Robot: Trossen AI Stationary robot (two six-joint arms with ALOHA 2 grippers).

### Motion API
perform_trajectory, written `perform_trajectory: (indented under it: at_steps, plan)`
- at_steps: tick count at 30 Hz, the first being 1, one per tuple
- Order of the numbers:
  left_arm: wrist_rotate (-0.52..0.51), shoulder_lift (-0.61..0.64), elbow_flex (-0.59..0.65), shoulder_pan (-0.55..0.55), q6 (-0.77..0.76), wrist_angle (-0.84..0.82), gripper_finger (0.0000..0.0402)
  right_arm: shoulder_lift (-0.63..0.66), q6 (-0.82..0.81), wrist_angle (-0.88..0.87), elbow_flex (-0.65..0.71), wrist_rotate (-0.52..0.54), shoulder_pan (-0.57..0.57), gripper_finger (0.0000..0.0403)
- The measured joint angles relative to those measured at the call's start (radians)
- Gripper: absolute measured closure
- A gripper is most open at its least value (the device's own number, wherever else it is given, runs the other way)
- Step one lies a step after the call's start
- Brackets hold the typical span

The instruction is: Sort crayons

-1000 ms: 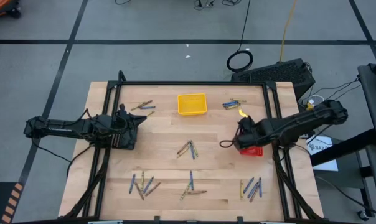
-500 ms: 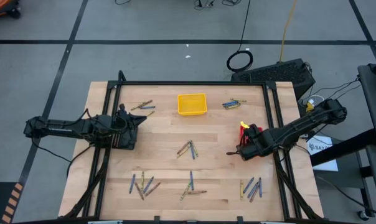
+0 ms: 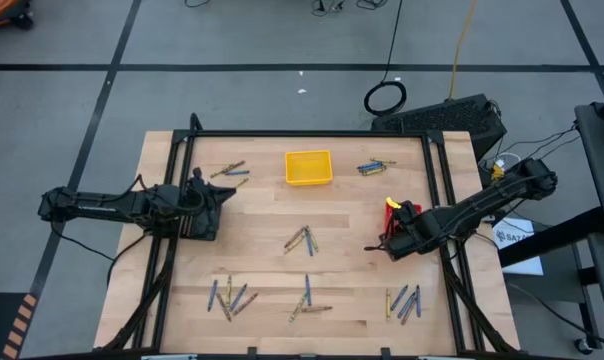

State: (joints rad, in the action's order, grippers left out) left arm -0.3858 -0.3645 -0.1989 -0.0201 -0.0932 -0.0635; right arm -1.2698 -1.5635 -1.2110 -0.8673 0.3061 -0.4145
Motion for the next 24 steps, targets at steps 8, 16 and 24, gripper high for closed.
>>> perform_trajectory:
  at_steps: [8, 16, 24]
  plan:
    - [0.003, 0.0, 0.0, 0.0, -0.002, 0.0, 0.0382, 0.0, 0.001, -0.001, 0.0, -0.023, 0.0, 0.0379]
    - [0.016, 0.0, 0.0, 0.0, -0.004, 0.0, 0.0382, 0.0, 0.008, -0.001, 0.0, -0.023, 0.0, 0.0378]
    - [0.017, 0.0, 0.0, 0.0, -0.004, -0.065, 0.0382, 0.0, 0.012, 0.032, 0.0, -0.023, 0.0, 0.0367]
